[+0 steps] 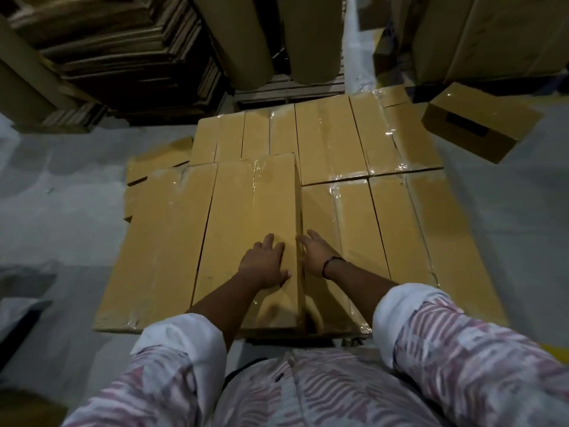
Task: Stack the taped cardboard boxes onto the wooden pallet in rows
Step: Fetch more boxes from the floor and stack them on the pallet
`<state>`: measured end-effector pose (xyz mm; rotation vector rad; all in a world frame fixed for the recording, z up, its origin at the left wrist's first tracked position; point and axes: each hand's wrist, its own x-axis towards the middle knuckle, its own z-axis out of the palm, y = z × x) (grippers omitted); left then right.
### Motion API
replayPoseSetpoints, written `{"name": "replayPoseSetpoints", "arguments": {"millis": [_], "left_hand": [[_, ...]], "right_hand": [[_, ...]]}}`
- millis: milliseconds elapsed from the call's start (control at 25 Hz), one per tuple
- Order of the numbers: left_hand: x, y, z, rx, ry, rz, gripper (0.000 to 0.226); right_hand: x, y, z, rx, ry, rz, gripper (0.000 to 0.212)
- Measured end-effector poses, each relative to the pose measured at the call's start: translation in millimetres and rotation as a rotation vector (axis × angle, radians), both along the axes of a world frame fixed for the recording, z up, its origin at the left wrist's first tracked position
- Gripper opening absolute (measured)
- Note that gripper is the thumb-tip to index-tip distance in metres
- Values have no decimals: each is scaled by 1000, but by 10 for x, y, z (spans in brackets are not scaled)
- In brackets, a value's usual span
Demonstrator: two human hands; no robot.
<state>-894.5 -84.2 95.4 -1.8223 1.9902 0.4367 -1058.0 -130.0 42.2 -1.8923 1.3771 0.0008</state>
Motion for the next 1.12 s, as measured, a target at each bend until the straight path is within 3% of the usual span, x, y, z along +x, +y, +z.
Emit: {"name": "replayPoseSetpoints", "arguments": {"millis": [360,480,640,840,1120], "left_hand": [[-109,-353,-47,22,7,-132,106],[-135,-456,-76,52,-45,-219,104],[-90,-531,-71,84,-93,-235,104],[9,-568,-107,41,-76,-266,105],[66,-589,-119,26,-68,-262,107]], "right_hand": [[115,-381,46,38,-123,-46,73],[170,-452,65,59,-124,19,72],[277,-470,50,76,-108,26,90],[319,-461,30,35,-117,24,80],[317,-464,29,16,-117,51,91]]}}
